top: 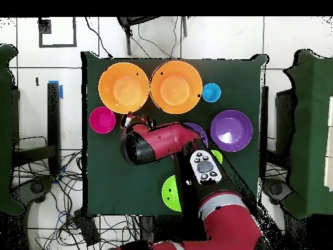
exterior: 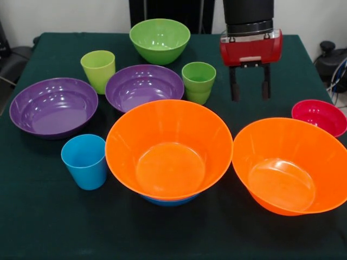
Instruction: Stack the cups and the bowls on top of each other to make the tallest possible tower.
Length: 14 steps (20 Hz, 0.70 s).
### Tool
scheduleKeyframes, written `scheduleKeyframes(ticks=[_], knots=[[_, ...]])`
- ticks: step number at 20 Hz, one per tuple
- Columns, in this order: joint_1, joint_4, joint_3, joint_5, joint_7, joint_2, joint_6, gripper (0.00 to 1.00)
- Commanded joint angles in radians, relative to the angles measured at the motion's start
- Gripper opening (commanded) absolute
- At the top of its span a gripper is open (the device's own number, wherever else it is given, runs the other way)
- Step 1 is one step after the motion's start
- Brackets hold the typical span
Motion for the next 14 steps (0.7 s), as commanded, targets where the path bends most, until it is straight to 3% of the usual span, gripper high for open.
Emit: scheduleKeyframes(ticks=[1,8,14], knots=[[-0.071,0.066,0.153,0.016,0.056,0.056,-0.046,1.00],[-0.113,0.039,0.172,-0.030,0.047,0.149,-0.111,1.00],[-0.217,0.016,0.260,-0.114,0.027,0.295,-0.221,1.00]])
